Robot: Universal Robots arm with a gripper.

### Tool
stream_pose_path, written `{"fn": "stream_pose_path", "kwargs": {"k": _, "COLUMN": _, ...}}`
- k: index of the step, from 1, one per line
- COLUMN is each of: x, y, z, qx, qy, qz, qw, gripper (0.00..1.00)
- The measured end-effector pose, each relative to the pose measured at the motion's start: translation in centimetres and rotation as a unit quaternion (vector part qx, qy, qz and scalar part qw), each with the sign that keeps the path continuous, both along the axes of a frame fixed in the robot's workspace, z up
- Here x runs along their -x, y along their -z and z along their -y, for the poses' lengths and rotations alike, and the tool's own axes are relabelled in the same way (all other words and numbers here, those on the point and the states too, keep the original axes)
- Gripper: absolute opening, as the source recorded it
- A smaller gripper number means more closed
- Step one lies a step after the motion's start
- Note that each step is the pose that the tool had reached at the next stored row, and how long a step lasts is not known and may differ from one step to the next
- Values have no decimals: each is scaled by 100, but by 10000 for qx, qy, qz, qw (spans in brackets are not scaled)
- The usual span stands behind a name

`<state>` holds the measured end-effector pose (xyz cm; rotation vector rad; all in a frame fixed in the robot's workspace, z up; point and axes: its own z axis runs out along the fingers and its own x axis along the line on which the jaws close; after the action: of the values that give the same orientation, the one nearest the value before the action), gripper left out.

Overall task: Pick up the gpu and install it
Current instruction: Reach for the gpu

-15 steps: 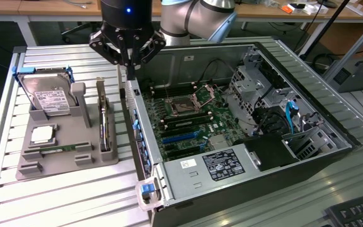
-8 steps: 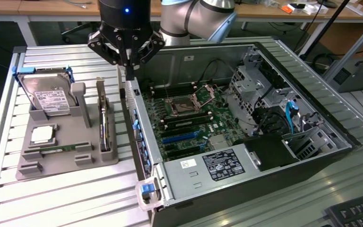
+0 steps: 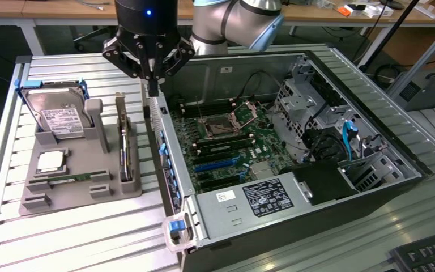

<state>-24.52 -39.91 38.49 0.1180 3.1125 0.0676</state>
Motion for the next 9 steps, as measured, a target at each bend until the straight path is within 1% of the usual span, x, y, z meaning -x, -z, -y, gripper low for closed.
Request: {"fn": "stream_pose_path", "kwargs": {"k": 9, "x": 40, "y": 1, "z": 0, "qx": 0, "qy": 0, "qz": 0, "qw": 10000, "gripper": 10}}
